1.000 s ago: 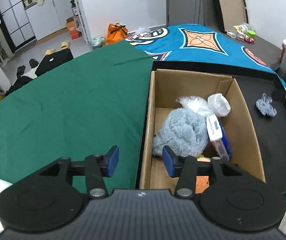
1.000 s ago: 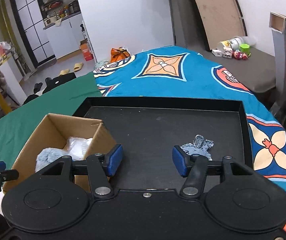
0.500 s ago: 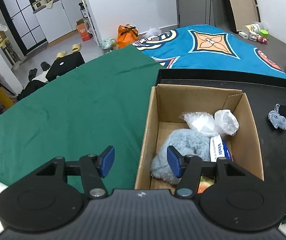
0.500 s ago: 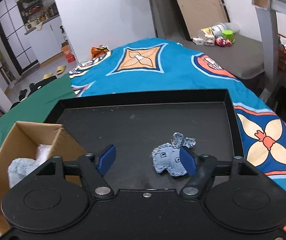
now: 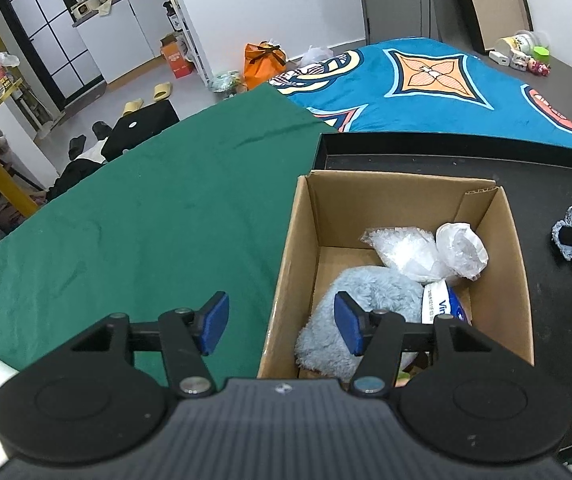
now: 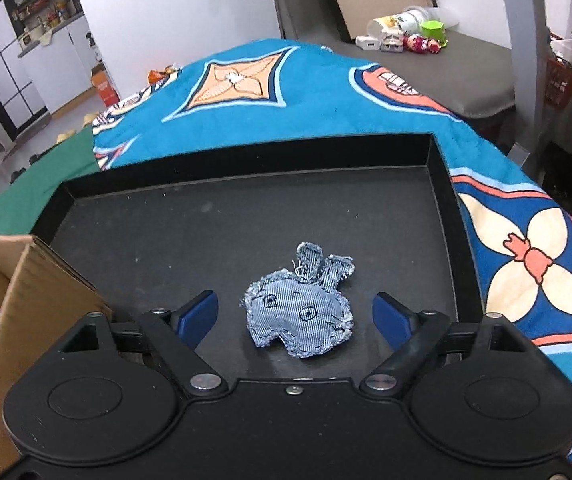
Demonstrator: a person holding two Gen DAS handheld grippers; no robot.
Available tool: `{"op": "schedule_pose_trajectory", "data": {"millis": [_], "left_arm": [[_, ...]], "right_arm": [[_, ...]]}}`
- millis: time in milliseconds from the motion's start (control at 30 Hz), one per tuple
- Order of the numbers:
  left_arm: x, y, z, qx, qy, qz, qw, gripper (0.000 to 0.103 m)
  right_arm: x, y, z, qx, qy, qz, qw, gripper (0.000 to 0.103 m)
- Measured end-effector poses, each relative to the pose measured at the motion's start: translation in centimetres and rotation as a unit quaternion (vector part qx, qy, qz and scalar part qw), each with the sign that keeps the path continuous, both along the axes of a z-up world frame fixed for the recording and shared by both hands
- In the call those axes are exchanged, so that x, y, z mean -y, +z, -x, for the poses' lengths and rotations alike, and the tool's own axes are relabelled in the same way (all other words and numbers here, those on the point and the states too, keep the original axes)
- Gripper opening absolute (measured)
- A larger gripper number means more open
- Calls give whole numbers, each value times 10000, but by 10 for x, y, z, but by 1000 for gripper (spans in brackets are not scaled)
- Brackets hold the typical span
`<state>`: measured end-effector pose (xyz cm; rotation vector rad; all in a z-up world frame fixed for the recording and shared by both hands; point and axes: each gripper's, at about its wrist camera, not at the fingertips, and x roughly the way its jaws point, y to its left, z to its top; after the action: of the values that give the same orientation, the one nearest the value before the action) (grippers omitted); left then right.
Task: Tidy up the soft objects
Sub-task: 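Close the right gripper on the grey bunny plush, then carry the grey bunny plush into the box and open the right gripper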
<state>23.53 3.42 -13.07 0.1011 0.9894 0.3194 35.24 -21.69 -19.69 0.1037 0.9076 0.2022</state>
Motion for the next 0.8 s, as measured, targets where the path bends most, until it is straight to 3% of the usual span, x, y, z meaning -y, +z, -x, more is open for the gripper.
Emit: {"op": "schedule_pose_trajectory", "data": {"millis": [67,167,200,333,500,800], "left_arm": [[0,1,0,-5,20,-18,10000,57],[0,3,2,9,38,-27,10000,57],[-1,4,2,14,45,-29,10000,57],[-2,6,6,19,61,-18,10000,57],[-4,10,14,48,45,-37,10000,57],[-11,19,28,83,80,-46,9999,57]], "right_arm": [[-2,-5,-2,-44,51,49,10000,83],[-6,-11,-3,-122,161,138,9997,68],[-7,-13,-3,-160,195,173,9995,57],[-12,-14,2,-112,355,697,9969,41],[-5,-6,5,-174,309,461,9983,38],[3,32,24,319,285,54,9991,38]]}}
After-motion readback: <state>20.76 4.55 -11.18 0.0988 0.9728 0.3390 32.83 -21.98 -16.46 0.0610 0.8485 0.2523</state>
